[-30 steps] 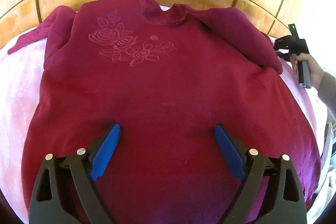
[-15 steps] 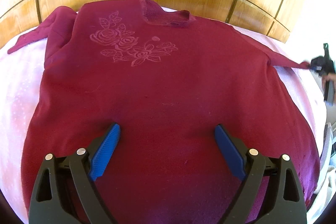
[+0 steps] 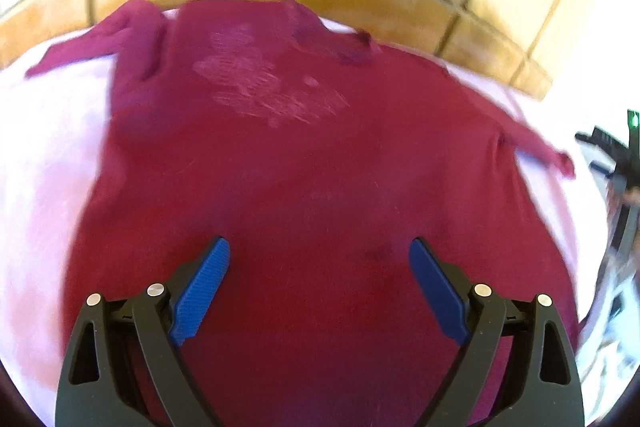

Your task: Fold small clothes

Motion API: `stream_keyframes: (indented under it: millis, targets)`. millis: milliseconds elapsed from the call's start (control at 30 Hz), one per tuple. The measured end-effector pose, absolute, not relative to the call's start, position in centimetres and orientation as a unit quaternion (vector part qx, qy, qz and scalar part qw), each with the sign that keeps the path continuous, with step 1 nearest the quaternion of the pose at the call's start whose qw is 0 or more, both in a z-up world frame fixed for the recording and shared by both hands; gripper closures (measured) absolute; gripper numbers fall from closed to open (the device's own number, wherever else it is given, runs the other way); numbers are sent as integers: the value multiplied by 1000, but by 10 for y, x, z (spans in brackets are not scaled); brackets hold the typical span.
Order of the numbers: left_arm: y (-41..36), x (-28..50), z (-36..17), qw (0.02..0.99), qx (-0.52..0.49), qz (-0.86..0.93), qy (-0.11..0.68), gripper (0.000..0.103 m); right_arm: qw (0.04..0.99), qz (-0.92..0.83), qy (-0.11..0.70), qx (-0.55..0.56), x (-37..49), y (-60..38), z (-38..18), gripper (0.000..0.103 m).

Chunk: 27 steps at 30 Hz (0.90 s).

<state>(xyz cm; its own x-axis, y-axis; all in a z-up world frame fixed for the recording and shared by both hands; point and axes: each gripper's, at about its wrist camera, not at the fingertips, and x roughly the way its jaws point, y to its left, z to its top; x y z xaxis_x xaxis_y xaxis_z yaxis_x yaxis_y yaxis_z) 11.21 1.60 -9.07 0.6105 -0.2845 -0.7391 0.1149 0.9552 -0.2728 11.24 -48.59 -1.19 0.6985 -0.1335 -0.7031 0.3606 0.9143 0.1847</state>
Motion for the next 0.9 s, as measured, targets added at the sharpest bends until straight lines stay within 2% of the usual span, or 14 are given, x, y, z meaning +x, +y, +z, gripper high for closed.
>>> stream_keyframes:
  millis: [133,267,433,533,633,900]
  targets:
    - [69,103,-64,906,-142,-65,392,13,922,-20,368,117,140,-388,-8,10]
    - [154,110,-53,904,-186,23,384,15,915,68,394,58,152,-281,-36,10]
    - [256,142,-51,886,-231,115,386,31,900,87,426,-26,159,-203,-86,10]
    - [299,172,-49,879,-249,140,382,32,896,73,437,-41,171,-203,-105,2]
    - [328,205,-53,870,-269,156,382,33,890,87,448,0,174,-216,-106,2]
    - [381,292,-79,841,-293,219,399,33,893,76,443,-14,180,-215,-110,2]
